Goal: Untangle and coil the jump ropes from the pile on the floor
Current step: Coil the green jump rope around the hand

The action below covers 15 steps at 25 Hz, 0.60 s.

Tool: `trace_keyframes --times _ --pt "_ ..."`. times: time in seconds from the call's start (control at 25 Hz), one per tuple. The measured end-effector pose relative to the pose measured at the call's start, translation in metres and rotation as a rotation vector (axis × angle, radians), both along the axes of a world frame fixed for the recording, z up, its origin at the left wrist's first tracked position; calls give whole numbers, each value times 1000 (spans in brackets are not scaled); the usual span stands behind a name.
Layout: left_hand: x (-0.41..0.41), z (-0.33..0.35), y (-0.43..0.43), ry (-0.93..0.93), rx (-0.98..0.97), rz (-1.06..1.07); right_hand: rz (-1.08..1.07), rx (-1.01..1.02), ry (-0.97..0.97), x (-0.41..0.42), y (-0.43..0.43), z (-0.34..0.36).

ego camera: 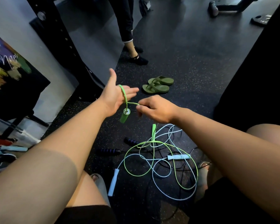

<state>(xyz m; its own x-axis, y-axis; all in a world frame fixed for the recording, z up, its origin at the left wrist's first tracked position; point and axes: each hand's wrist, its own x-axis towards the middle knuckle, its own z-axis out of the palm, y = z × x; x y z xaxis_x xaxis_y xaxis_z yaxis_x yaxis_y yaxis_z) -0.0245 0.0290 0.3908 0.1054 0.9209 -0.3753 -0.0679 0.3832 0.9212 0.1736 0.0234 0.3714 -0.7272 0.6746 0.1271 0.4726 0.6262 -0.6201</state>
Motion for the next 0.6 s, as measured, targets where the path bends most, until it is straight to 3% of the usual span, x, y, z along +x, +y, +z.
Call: trace_keyframes --times 0.16,0.36,0.6 --pt "16 -6 -14 166 -55 -311 -8 54 58 0 3 8" --pt "28 -7 -24 48 -65 -483 -125 10 167 5 14 7" --pt "30 9 -26 -85 -47 -489 -302 -166 298 15 28 -9"
